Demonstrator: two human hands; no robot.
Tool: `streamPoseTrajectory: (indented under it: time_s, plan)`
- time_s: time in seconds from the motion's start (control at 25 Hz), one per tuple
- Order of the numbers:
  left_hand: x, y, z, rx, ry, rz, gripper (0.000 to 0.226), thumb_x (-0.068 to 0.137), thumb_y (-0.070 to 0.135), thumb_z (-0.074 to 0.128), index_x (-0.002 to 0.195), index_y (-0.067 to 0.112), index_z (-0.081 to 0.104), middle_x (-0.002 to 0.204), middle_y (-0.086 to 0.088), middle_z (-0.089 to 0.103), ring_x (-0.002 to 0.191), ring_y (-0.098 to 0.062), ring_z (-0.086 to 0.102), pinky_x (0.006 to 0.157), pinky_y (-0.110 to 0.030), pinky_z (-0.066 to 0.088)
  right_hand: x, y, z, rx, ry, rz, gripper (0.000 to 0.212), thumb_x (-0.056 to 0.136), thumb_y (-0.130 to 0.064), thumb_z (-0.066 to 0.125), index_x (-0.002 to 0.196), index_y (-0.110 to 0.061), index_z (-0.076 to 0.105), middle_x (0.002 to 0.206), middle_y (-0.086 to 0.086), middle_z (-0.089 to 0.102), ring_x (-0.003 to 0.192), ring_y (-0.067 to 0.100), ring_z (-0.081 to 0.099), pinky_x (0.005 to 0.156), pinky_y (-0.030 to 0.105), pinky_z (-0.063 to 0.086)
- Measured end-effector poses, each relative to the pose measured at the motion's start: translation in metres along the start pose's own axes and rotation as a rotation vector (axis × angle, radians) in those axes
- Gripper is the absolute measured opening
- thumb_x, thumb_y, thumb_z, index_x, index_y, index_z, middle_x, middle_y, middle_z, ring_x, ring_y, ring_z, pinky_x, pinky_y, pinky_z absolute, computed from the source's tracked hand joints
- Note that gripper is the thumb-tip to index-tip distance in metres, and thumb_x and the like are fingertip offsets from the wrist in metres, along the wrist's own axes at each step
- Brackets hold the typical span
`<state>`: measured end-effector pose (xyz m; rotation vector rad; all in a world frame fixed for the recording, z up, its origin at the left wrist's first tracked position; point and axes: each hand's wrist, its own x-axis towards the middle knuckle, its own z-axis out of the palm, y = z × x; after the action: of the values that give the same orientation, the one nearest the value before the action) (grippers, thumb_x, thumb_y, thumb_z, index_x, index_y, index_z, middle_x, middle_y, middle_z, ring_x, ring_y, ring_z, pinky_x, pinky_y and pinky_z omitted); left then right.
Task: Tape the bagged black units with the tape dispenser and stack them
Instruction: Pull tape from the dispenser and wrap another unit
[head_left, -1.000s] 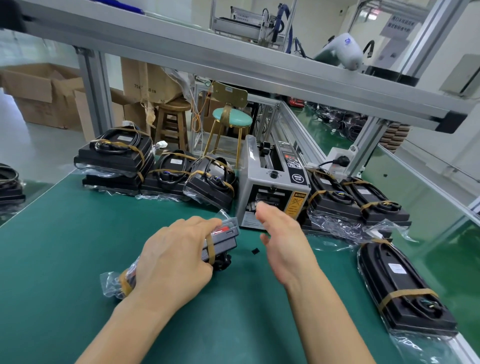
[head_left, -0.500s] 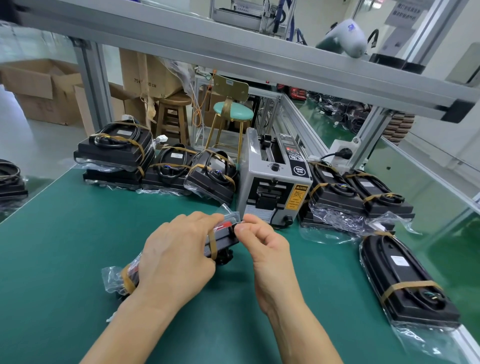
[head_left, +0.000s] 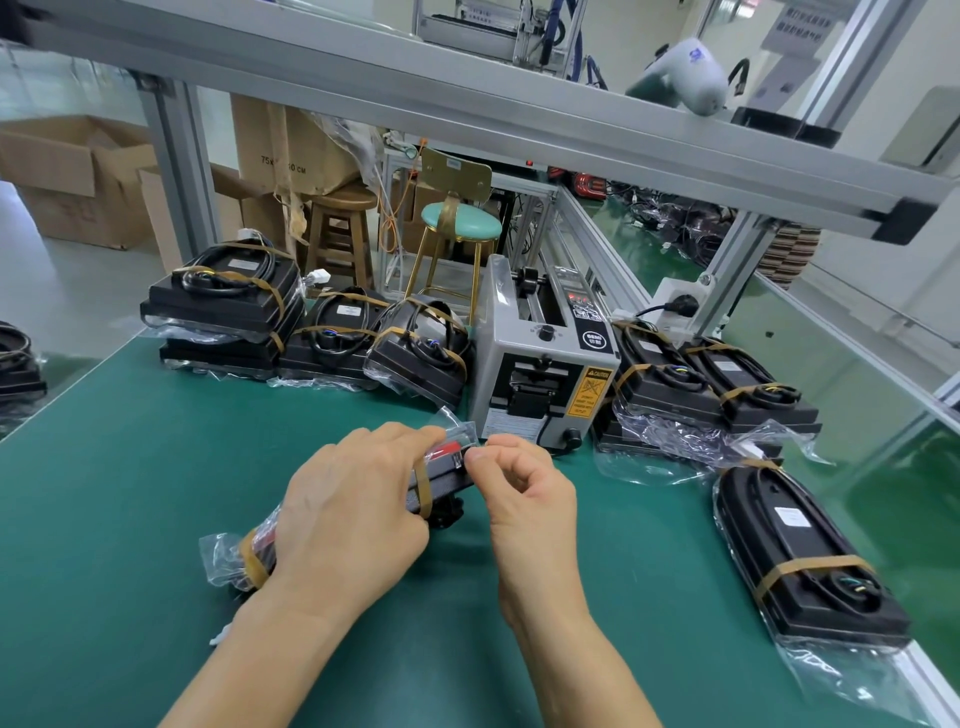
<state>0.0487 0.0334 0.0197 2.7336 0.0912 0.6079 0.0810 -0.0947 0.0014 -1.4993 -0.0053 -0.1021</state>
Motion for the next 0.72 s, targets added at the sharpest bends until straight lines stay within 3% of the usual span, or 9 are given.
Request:
streamPoseTrajectory:
  time_s: [0.12,0.28,0.52,0.72]
  plan:
    - [0.0002,0.0,0.0002,0.002,-0.004,0.008,0.067,0.061,0.02,0.074,0.121,0.045,0.056,0.106,0.021,0.063,0.094,-0.011,0.056,0.064,-0.023,0.029,0.0004,-0.0005,0.0004,0.05,-0.008,-0.013,0.018,0.084,-0.01,0.068,0.066,-0.01,0.072,0.103,0.003,0.062,0.082,-0.001,0.056,0.07,0.006,0.041]
    - [-0.0002,-0.0002,-0.0005,-0.012,0.008,0.014,0.067,0.061,0.02,0.075,0.121,0.043,0.058,0.104,0.019,0.064,0.094,-0.013,0.057,0.065,-0.023,0.03,0.0004,-0.0014,0.0017,0.02,-0.022,-0.019,0.018,0.083,-0.008,0.068,0.065,-0.009,0.071,0.097,0.001,0.06,0.081,-0.002,0.055,0.069,0.007,0.04]
    - [0.0005,0.0007,-0.001,-0.024,0.014,0.008,0.064,0.058,0.016,0.076,0.116,0.04,0.063,0.1,0.016,0.067,0.091,-0.017,0.06,0.066,-0.026,0.037,-0.0007,-0.0038,0.0032,-0.105,0.023,-0.075,0.02,0.083,-0.008,0.069,0.063,-0.012,0.069,0.091,-0.002,0.061,0.089,0.007,0.058,0.085,0.027,0.047]
    - [0.0,0.0004,-0.0015,-0.017,0.013,0.012,0.064,0.057,0.016,0.076,0.115,0.041,0.063,0.099,0.017,0.067,0.09,-0.017,0.06,0.065,-0.026,0.036,-0.0067,-0.0077,0.0073,-0.236,0.087,-0.121,0.013,0.083,-0.01,0.068,0.07,-0.012,0.068,0.092,-0.003,0.06,0.091,0.009,0.059,0.087,0.026,0.046]
